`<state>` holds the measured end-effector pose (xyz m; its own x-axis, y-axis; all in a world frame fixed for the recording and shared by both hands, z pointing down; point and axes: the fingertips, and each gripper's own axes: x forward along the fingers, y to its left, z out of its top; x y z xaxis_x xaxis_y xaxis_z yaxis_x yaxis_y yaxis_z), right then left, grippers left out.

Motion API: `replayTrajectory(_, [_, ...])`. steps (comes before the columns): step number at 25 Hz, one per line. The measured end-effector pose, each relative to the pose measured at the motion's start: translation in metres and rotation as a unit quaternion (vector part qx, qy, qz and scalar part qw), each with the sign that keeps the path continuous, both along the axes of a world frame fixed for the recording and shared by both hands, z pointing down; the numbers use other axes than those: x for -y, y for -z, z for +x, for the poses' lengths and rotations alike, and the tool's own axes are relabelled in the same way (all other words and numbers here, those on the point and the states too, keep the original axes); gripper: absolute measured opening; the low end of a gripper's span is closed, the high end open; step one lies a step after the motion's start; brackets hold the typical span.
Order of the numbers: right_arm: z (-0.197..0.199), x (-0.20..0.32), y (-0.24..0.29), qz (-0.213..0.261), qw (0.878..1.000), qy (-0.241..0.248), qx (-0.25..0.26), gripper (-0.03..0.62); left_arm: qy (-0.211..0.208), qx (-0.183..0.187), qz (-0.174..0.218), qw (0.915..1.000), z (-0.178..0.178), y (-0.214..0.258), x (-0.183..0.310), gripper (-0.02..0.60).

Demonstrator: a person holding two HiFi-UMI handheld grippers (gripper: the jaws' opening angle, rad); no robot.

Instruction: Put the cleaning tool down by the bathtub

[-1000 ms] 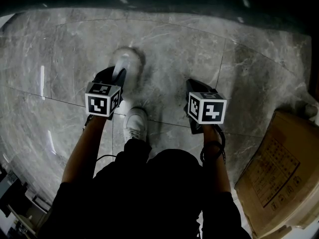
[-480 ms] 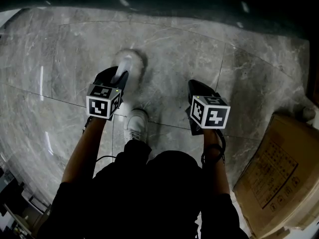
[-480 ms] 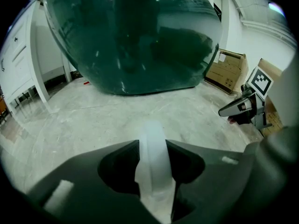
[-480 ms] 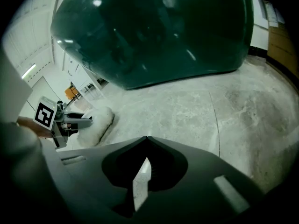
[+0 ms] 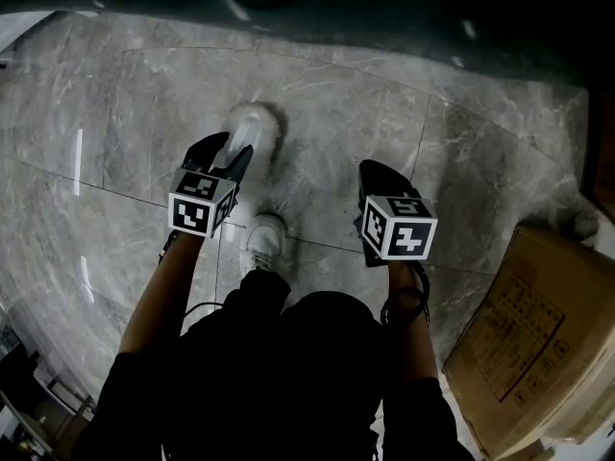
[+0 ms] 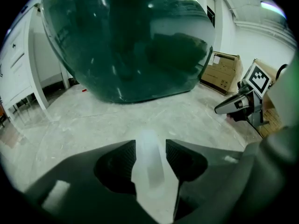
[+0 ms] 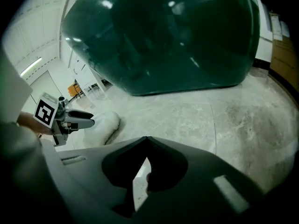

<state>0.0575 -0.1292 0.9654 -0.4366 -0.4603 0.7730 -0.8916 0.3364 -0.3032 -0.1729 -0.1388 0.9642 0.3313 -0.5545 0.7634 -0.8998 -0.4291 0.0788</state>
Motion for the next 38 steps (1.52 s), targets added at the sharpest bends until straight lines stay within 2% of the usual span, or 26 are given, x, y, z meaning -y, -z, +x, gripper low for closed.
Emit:
replayTrajectory(2, [-0.001,0.003,0.009,0.009,1.000,0.006,-0.005,0.023,0.005,-0.001,-0.004,1.0000,-0.003,0.007,-0.001,0.191])
replayTrajectory(5, [0.001,0.007,0.022,0.014,1.000,0.004,-0.011,0.023,0.011,-0.003,0.012,0.9999,-0.005,0.019,0.006,0.190])
replayTrajectory(11, [0.006,0.015,0.054,0.019,1.000,0.002,-0.021,0.023,0.012,-0.025,-0.005,0.9996,0.006,0.044,0.006,0.189])
replayTrajectory(14, [0.006,0.019,0.071,0.024,1.000,0.003,-0.019,0.023,0.004,-0.020,0.007,0.9998,0.009,0.057,0.010,0.155])
replayTrajectory(20, [0.002,0.021,0.113,0.029,0.999,0.009,-0.018,0.023,0.004,-0.038,-0.017,0.9991,0.015,0.096,0.008,0.107])
replayTrajectory(25, [-0.011,0.019,0.160,0.028,0.999,0.015,-0.020,0.023,-0.006,-0.042,-0.027,0.9987,0.014,0.140,0.006,0.063])
replayTrajectory(38, [-0.027,0.011,0.311,0.029,0.999,0.022,-0.021,0.023,0.006,-0.056,-0.036,0.9978,0.010,0.274,-0.006,0.045])
